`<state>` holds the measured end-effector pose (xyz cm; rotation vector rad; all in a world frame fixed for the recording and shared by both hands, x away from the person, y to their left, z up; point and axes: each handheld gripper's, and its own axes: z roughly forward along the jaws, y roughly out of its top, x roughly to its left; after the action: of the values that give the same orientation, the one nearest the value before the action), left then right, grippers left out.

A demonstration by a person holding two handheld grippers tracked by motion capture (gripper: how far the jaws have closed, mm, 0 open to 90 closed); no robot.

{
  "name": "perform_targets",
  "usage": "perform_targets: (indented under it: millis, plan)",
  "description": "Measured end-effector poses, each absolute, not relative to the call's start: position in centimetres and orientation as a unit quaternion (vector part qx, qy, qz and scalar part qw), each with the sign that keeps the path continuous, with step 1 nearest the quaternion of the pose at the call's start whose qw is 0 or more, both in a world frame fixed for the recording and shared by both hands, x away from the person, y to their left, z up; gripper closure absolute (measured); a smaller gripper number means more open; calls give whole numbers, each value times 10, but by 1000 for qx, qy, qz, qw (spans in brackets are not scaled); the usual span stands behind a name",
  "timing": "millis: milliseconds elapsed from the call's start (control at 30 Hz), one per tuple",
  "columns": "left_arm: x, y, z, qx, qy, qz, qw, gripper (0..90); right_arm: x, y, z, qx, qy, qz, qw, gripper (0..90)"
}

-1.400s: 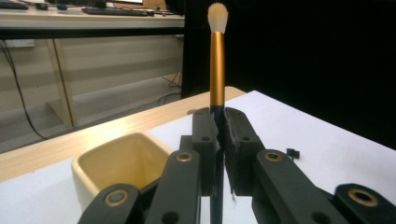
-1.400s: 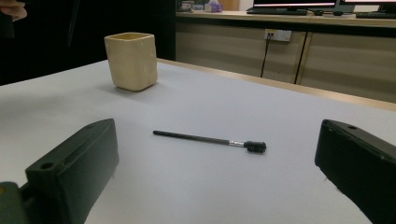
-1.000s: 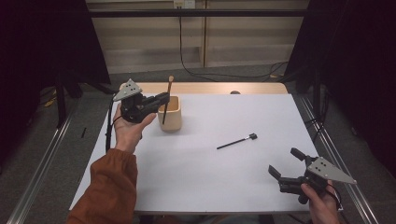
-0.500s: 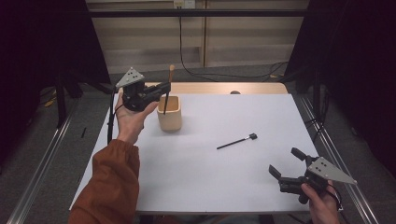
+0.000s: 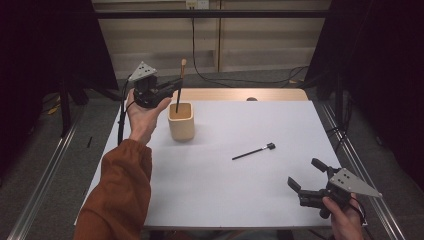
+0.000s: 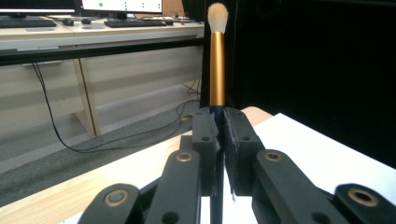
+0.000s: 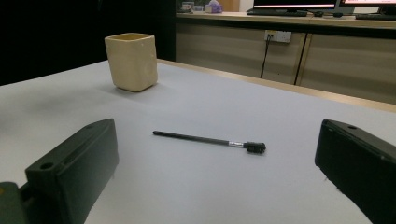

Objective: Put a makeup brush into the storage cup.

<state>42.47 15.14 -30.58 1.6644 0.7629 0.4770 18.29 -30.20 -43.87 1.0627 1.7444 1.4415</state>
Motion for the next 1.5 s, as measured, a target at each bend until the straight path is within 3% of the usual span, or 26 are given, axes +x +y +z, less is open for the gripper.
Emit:
perform_targets:
  millis: [567,1500]
  plan:
    - [447,152,-310,711,332,200,587,839,183,-302,-439,406,661,547,313,0]
    - [453,149,-346,721,334,201,572,839,182,-302,-439,406,662,546,314,0]
